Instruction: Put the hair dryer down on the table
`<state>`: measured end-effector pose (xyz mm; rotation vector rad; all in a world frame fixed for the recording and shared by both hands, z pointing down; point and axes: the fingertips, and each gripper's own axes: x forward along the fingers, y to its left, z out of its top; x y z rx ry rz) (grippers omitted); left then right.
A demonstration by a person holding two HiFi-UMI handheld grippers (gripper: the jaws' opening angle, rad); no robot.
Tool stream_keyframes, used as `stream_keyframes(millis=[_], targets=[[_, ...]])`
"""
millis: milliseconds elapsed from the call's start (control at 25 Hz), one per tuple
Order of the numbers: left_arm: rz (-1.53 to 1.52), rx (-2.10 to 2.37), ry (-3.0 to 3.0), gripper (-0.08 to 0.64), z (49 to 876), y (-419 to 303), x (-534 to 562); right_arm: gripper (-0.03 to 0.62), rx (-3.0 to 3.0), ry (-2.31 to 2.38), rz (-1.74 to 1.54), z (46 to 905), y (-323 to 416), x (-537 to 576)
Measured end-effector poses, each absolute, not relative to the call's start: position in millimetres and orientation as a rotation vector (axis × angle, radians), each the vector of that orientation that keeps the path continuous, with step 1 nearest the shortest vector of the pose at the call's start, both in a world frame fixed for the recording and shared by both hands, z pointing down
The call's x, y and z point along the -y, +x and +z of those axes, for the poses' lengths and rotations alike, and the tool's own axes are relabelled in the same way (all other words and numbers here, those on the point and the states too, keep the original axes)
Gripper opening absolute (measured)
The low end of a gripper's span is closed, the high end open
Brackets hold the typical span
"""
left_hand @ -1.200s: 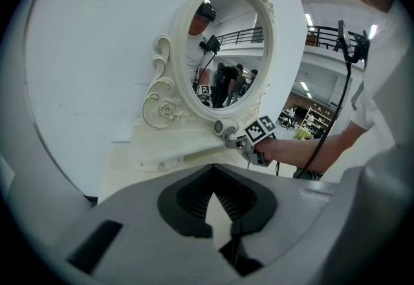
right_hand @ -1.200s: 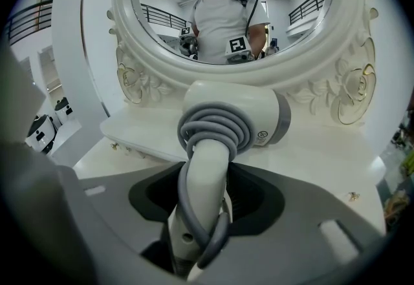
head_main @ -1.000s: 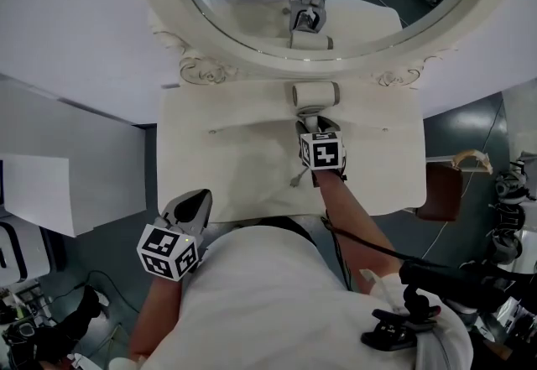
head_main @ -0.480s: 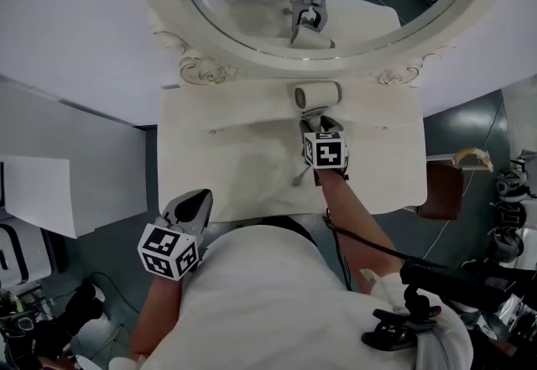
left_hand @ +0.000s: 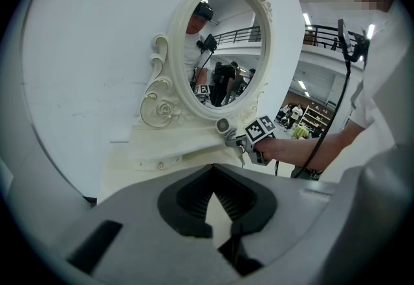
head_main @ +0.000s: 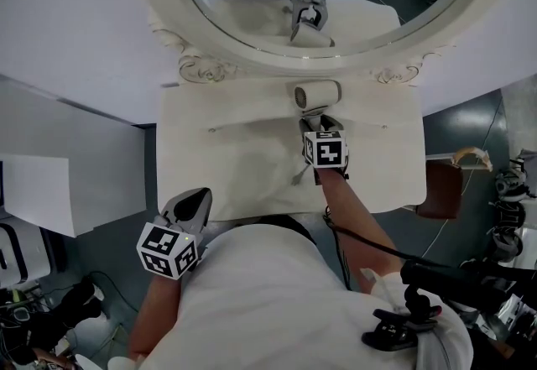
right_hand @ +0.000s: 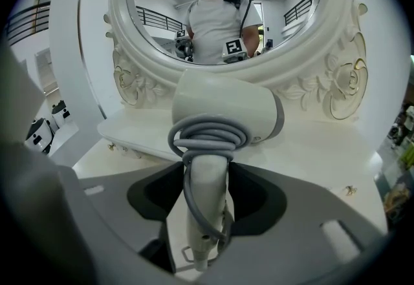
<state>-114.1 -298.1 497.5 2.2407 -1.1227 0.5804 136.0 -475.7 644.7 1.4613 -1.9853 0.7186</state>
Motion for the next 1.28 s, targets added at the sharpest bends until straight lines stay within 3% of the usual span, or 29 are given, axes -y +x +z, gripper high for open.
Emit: stream_keyframes(millis=[1280], targets=[[0.593,1.079,2.27,0.002,496,-103,285,0.23,1.971,1.468,0.735,651,150,443]])
